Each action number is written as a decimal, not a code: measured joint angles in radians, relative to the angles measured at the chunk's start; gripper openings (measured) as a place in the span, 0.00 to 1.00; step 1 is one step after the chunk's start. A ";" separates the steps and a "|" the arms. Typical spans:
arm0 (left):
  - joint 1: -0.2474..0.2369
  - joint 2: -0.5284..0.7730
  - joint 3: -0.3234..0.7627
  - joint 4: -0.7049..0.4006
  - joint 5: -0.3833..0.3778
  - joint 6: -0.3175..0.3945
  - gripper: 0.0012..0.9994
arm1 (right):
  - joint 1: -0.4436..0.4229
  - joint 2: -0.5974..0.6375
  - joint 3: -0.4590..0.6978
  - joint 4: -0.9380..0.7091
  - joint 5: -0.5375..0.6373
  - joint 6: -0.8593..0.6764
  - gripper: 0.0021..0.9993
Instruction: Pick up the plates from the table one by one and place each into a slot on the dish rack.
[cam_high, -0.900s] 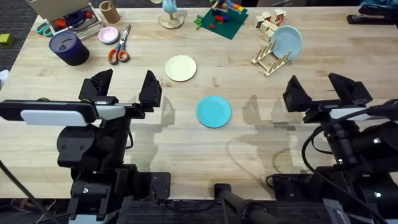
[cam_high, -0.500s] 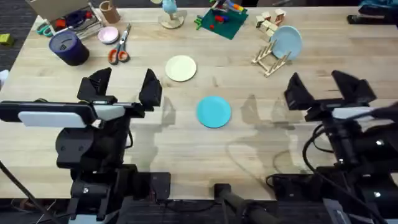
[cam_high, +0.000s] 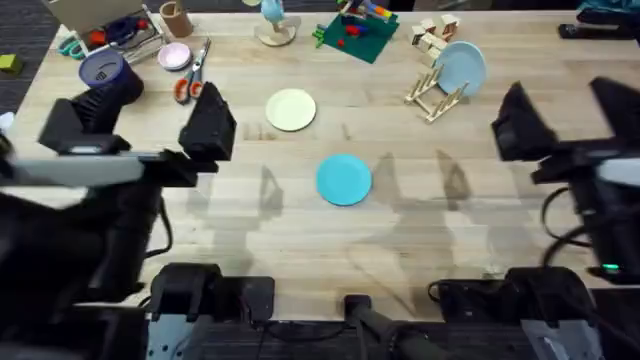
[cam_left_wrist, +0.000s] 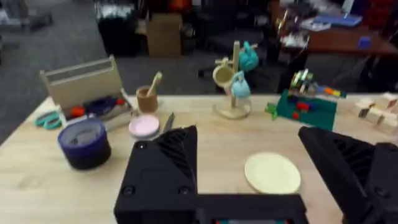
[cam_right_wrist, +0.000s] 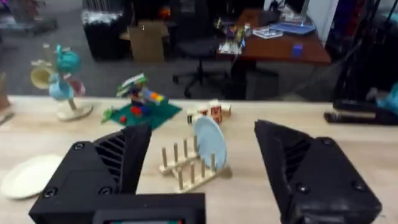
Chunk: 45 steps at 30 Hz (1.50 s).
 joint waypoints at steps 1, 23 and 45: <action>0.000 0.025 0.034 -0.036 -0.003 -0.001 0.99 | 0.000 0.022 0.035 -0.020 0.000 0.000 1.00; 0.000 0.928 0.758 -0.692 -0.013 -0.013 0.99 | 0.000 0.893 0.847 -0.700 0.000 0.003 1.00; 0.002 1.166 0.790 -0.635 0.144 0.031 0.04 | 0.000 0.996 0.885 -0.731 0.000 0.003 1.00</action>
